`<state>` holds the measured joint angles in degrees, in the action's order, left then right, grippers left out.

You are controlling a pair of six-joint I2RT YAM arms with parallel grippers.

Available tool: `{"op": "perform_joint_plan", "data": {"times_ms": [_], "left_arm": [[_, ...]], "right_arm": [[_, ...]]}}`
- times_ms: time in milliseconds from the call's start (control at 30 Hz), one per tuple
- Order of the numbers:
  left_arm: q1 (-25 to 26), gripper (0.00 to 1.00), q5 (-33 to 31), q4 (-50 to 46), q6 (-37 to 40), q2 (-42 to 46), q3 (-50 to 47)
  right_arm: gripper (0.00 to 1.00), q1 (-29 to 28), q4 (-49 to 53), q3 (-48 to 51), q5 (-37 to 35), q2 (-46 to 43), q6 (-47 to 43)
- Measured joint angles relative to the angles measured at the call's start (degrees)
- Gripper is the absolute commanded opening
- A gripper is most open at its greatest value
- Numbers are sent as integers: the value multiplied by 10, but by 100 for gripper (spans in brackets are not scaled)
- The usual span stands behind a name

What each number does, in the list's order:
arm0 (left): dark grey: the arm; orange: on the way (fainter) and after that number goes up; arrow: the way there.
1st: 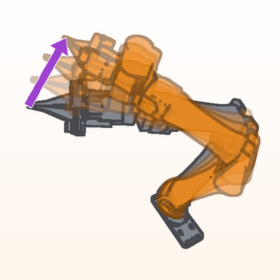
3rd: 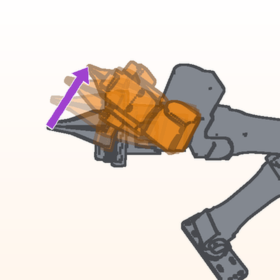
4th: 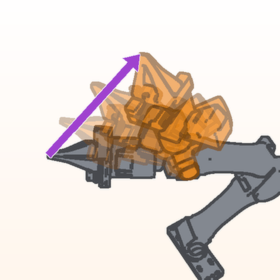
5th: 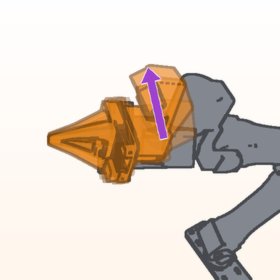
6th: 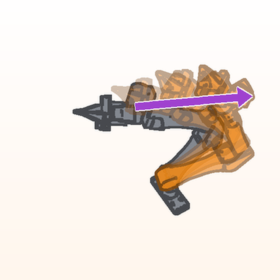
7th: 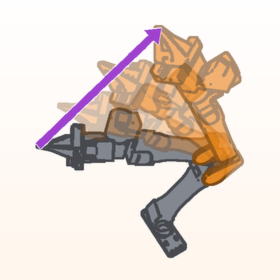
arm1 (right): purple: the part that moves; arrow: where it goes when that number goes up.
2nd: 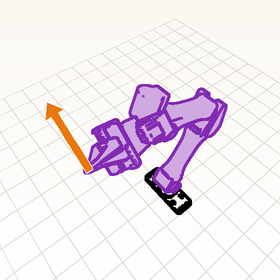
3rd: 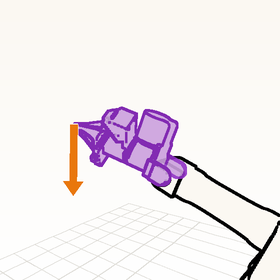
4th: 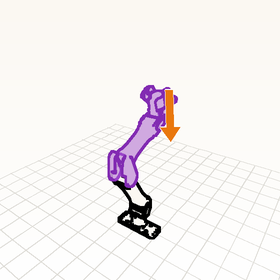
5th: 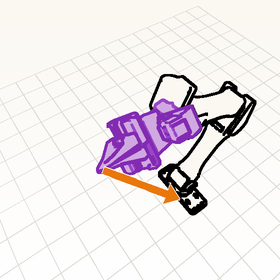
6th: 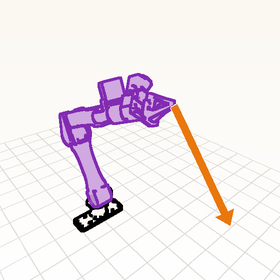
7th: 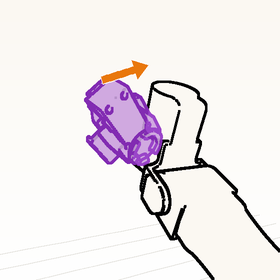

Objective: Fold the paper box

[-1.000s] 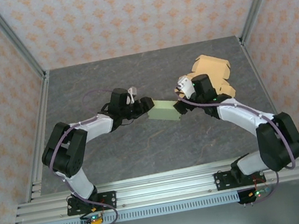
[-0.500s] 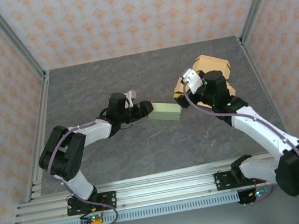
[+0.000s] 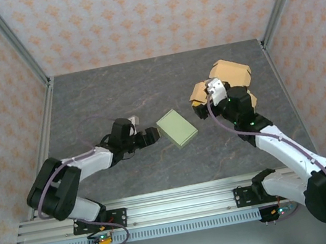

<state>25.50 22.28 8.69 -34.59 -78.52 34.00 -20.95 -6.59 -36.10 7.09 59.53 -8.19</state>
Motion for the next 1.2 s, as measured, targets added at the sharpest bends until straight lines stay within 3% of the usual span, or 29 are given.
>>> {"op": "perform_joint_plan", "data": {"times_ms": [100, 267, 367, 533, 767, 967, 1100, 1200], "left_arm": [[0, 100, -36, -35, 8, 25, 25], [0, 100, -78, -94, 30, 1, 107], [0, 100, -78, -108, 39, -43, 162], [-5, 100, -83, -172, 45, -115, 256], [-62, 100, -87, -240, 40, -128, 299], [-133, 100, -87, -266, 13, -103, 275], [-171, 100, -82, -274, -3, -61, 243], [-192, 100, -77, -281, -11, -34, 225]], "right_arm": [[99, 5, 144, -60, -92, 19, 210], [99, 10, 308, -142, -62, 61, 458], [99, -9, 326, -111, -22, 52, 608], [97, -77, 245, -13, 32, 51, 807], [99, -145, 152, -14, 36, 86, 903], [98, -175, 70, -14, 41, 187, 935], [85, -179, 27, -33, 47, 267, 917], [74, -180, 12, -104, 52, 341, 871]]}}
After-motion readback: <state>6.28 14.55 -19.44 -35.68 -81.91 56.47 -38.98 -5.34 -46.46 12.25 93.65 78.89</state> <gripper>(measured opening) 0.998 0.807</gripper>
